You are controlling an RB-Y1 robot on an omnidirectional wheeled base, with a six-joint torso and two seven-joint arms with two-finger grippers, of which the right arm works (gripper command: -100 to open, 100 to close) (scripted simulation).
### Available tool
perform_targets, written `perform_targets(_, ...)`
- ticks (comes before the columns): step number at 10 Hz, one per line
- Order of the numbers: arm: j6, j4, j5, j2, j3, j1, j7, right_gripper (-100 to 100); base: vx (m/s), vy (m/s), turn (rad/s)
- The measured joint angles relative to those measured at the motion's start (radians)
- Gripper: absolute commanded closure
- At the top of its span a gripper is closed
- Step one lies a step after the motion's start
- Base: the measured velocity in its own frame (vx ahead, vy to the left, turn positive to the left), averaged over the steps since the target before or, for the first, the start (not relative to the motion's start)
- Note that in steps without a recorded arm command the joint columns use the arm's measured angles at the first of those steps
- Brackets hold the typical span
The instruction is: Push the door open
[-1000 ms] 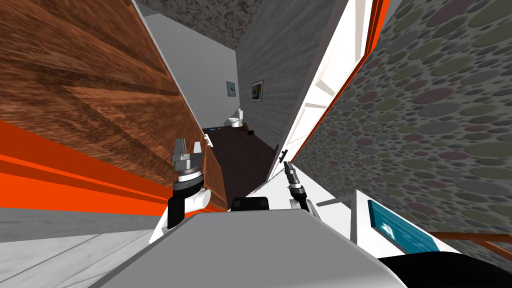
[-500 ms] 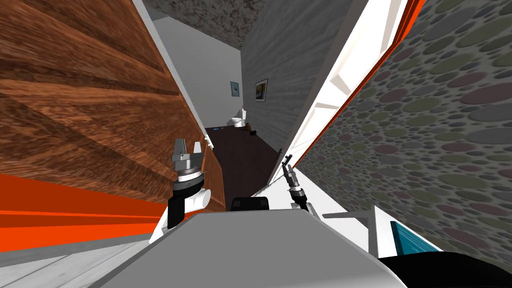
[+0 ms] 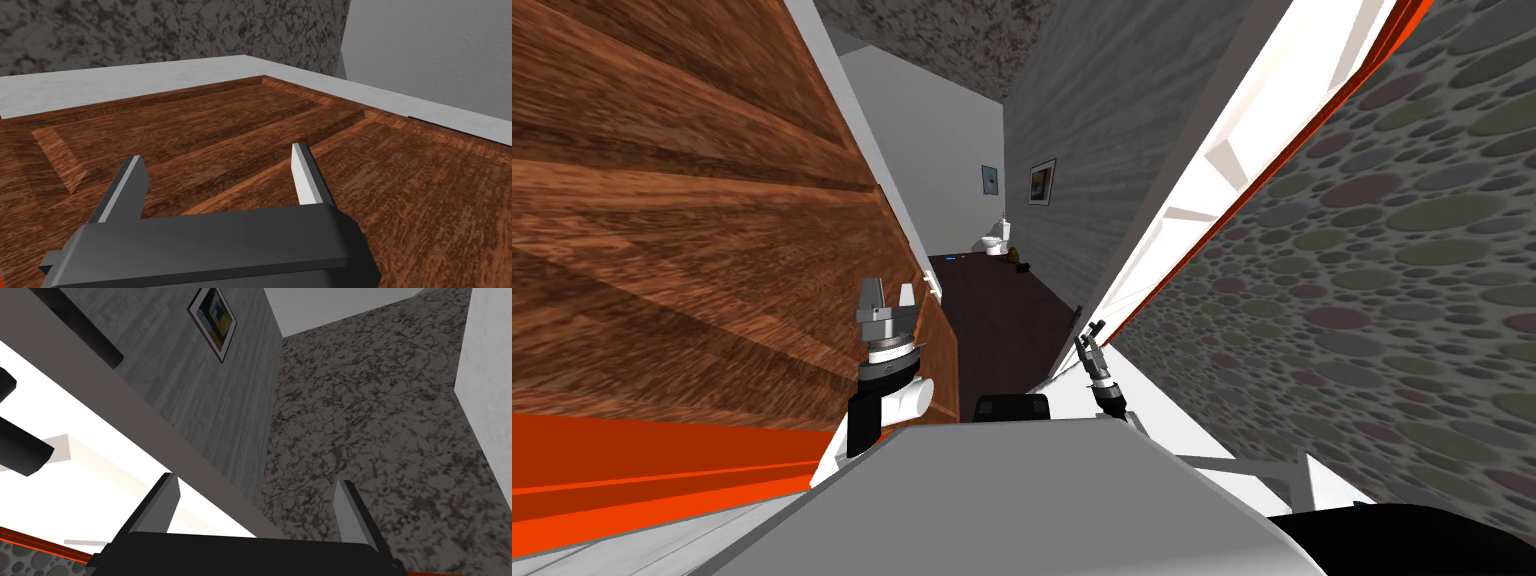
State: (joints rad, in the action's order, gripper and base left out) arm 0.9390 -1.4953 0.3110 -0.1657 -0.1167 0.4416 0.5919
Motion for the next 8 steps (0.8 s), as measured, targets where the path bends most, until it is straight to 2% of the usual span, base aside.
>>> perform_targets(4,0.019,0.071,0.031,-0.005,-0.010,-0.002,0.071,-100,0.109,-0.076,0.114)
perform_targets(6,0.035,0.110,0.043,-0.014,-0.018,-0.001,0.103,-100,0.098,-0.076,0.105)
perform_targets(8,0.050,0.150,0.056,-0.013,-0.023,-0.004,0.137,-100,0.081,-0.071,0.093)
